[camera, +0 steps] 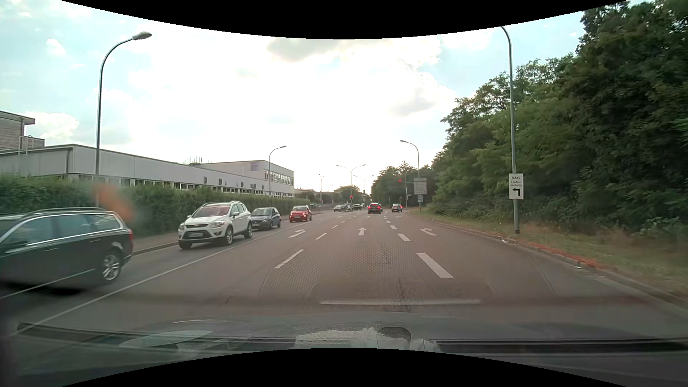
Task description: Follow the waypoints while adhering to traffic rules and regulations
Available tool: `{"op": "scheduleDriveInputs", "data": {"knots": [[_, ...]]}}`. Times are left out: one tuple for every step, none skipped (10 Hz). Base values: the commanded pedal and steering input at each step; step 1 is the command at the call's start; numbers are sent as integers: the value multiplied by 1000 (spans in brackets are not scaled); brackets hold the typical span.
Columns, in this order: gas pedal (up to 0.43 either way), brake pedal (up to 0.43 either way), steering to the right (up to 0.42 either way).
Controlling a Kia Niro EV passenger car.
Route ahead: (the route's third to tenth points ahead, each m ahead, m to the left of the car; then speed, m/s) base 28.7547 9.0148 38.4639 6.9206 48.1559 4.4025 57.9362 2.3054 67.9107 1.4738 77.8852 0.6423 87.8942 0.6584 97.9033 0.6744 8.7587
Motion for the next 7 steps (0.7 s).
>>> {"op": "scheduleDriveInputs", "data": {"knots": [[0,67,1],[0,67,1],[0,67,0],[0,37,1],[0,12,0],[0,0,0],[0,0,1]]}}
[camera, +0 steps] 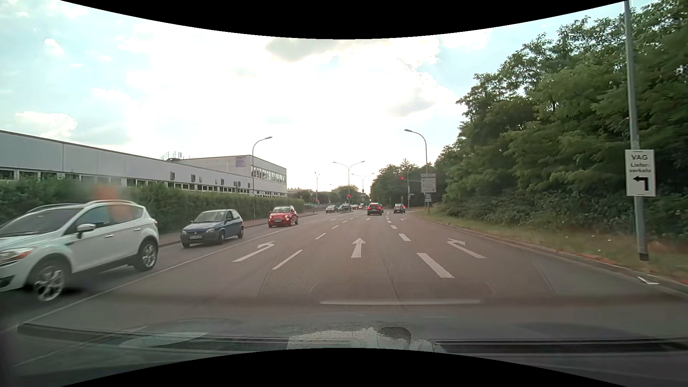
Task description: Follow the waypoints while adhering to traffic rules and regulations
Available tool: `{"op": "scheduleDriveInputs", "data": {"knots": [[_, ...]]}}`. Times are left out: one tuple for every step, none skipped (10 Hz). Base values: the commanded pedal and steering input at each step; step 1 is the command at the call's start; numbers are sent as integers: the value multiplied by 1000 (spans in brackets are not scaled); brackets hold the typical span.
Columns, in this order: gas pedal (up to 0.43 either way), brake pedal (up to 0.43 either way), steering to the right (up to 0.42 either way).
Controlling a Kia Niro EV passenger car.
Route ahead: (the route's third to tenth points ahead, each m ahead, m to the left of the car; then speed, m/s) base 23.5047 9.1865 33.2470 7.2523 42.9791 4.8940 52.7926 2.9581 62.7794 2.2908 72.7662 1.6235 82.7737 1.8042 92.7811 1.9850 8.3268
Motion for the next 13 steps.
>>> {"op": "scheduleDriveInputs", "data": {"knots": [[0,0,1],[0,0,1],[0,0,1],[0,0,1],[0,0,1],[0,0,1],[0,0,1],[0,0,1],[0,0,2],[0,0,1],[0,0,1],[0,0,1],[0,0,3]]}}
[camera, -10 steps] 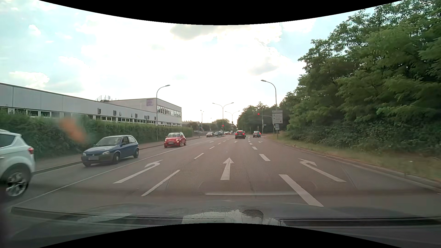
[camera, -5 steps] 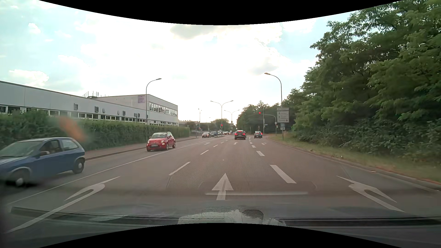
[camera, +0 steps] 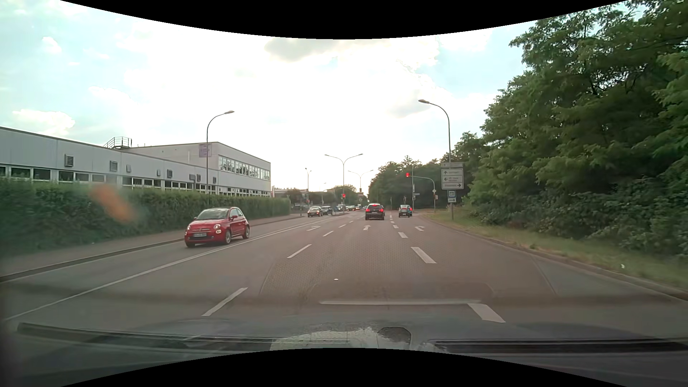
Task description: Follow the waypoints while adhering to traffic rules and regulations
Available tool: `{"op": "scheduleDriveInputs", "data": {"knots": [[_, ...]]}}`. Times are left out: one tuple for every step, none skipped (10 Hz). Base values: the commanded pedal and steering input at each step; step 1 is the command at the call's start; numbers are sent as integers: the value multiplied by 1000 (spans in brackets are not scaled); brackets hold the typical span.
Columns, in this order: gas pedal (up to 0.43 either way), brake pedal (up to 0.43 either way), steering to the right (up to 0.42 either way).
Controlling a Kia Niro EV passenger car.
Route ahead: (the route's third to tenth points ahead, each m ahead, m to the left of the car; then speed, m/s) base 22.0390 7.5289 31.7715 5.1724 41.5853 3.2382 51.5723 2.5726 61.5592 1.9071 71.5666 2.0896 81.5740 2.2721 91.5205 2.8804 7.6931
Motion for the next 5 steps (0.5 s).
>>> {"op": "scheduleDriveInputs", "data": {"knots": [[0,0,6],[0,0,8],[0,0,8],[0,0,8],[0,18,8]]}}
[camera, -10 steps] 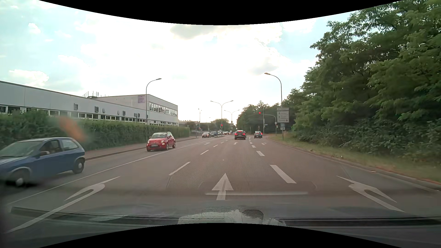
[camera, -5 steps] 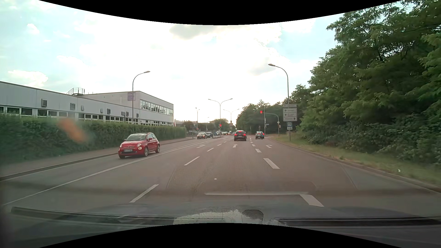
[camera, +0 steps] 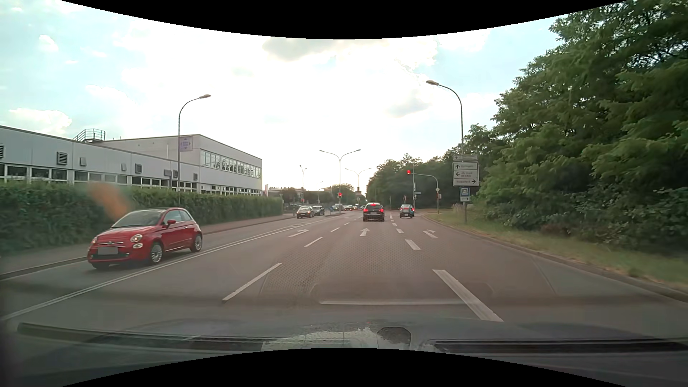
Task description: Follow the waypoints while adhering to traffic rules and regulations
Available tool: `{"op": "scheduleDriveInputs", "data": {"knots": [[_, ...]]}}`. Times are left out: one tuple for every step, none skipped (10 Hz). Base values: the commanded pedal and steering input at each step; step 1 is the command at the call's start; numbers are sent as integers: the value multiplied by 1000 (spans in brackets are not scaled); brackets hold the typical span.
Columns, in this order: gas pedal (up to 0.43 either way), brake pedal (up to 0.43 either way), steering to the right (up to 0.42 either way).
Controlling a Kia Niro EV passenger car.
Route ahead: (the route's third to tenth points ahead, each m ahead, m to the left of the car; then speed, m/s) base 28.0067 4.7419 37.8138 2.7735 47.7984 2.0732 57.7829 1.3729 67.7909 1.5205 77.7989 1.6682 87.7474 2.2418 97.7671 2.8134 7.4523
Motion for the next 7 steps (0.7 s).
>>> {"op": "scheduleDriveInputs", "data": {"knots": [[0,49,9],[0,73,9],[0,98,9],[0,104,9],[0,104,8],[0,98,8],[0,104,7]]}}
